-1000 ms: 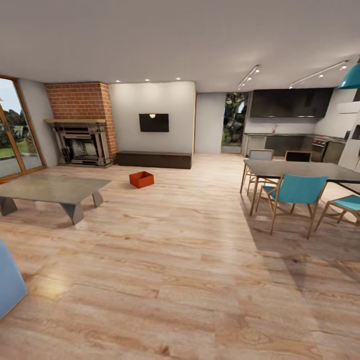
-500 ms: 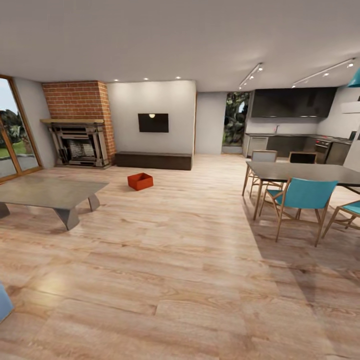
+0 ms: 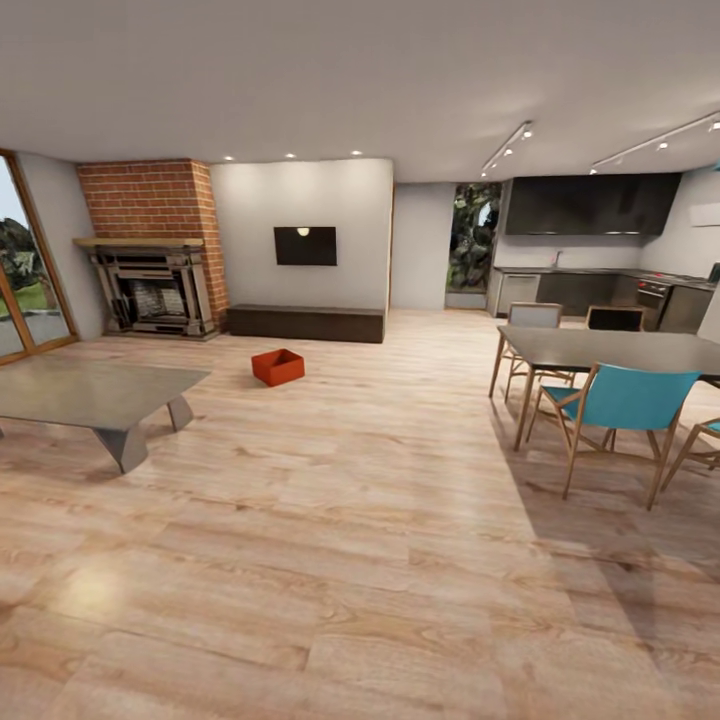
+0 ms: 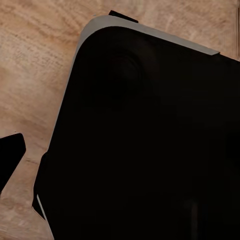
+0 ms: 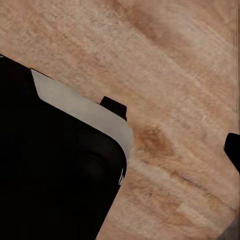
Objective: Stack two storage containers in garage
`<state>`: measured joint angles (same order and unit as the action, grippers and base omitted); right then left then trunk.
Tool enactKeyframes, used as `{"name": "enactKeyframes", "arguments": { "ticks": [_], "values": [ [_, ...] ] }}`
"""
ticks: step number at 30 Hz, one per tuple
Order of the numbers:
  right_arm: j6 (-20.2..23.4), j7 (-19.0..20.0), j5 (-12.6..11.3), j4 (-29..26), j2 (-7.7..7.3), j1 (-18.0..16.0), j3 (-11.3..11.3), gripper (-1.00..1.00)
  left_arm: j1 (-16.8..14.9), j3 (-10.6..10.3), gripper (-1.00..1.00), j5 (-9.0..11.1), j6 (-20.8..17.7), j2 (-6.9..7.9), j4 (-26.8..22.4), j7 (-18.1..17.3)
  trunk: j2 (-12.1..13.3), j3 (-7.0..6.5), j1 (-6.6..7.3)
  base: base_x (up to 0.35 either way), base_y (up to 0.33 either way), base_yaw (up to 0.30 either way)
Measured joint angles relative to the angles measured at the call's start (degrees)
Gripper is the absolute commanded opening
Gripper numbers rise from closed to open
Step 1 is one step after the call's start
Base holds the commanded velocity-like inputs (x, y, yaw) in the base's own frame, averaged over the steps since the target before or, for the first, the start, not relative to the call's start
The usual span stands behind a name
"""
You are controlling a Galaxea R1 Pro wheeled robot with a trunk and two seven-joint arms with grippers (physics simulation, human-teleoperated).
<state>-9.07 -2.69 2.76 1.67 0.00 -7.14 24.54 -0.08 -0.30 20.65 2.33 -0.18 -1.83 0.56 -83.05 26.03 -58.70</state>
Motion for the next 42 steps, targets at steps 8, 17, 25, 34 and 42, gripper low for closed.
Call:
{"name": "enactKeyframes", "arguments": {
  "ticks": [8,17,25,34,42],
  "values": [
    [-0.02,-0.18,-0.03,0.0,0.14,0.0,-0.08,1.0,0.0,0.0,1.0,0.0,0.33,0.01,0.0,0.0,0.0,0.0,0.0,0.325,0.0,0.0],
    [0.05,-0.38,0.85,-0.37,0.15,-0.01,0.3,1.0,0.0,0.01,1.0,-0.05,-0.08,0.01,0.0,-0.06,0.0,0.0,0.0,0.325,0.0,0.0],
    [-0.1,-0.5,0.9,-0.47,0.11,-0.01,0.48,1.0,0.0,0.0,1.0,-0.09,0.13,0.0,0.0,-0.06,0.0,0.0,0.0,0.325,0.0,0.0],
    [-0.09,-0.5,0.93,-0.48,0.15,-0.01,0.49,1.0,0.0,-0.03,1.0,-0.09,-0.04,0.01,0.0,-0.08,0.0,0.0,0.0,0.325,0.0,0.0],
    [-0.09,-0.5,0.9,-0.48,0.14,-0.01,0.49,1.0,0.0,-0.01,1.0,-0.09,-0.09,-0.05,0.0,-0.05,0.0,0.0,0.0,0.325,0.0,0.0]
  ]
}}
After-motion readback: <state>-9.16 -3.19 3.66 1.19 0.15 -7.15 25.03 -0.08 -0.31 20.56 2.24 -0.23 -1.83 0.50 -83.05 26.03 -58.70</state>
